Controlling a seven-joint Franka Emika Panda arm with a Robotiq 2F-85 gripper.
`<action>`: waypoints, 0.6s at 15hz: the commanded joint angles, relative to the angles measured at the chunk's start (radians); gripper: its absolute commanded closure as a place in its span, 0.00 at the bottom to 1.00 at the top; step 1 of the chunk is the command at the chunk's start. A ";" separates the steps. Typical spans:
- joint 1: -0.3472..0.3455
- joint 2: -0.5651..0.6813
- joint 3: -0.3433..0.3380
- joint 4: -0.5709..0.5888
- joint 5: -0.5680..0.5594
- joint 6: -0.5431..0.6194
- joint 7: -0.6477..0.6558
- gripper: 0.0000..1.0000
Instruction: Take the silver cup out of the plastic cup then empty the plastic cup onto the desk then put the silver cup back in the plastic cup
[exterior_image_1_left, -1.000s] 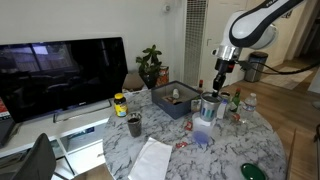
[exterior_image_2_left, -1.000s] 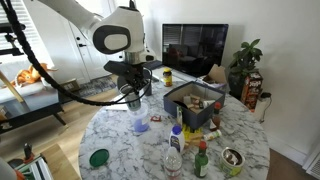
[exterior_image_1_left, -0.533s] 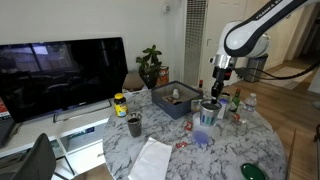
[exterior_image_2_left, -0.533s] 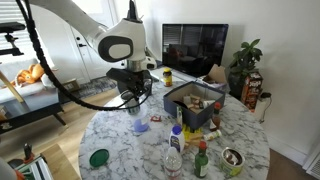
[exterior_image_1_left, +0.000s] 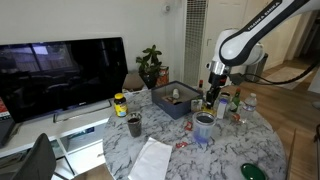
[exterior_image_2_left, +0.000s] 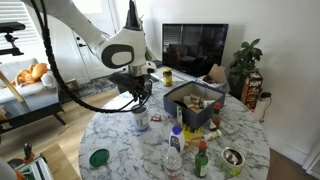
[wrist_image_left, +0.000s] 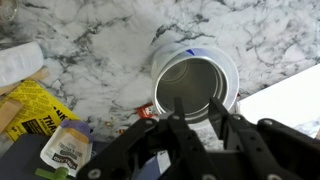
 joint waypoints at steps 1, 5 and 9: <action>0.001 0.012 0.011 0.010 -0.008 0.022 0.039 0.33; 0.001 -0.047 0.010 0.011 -0.020 -0.006 0.105 0.02; 0.003 -0.141 0.007 0.003 -0.064 -0.020 0.198 0.00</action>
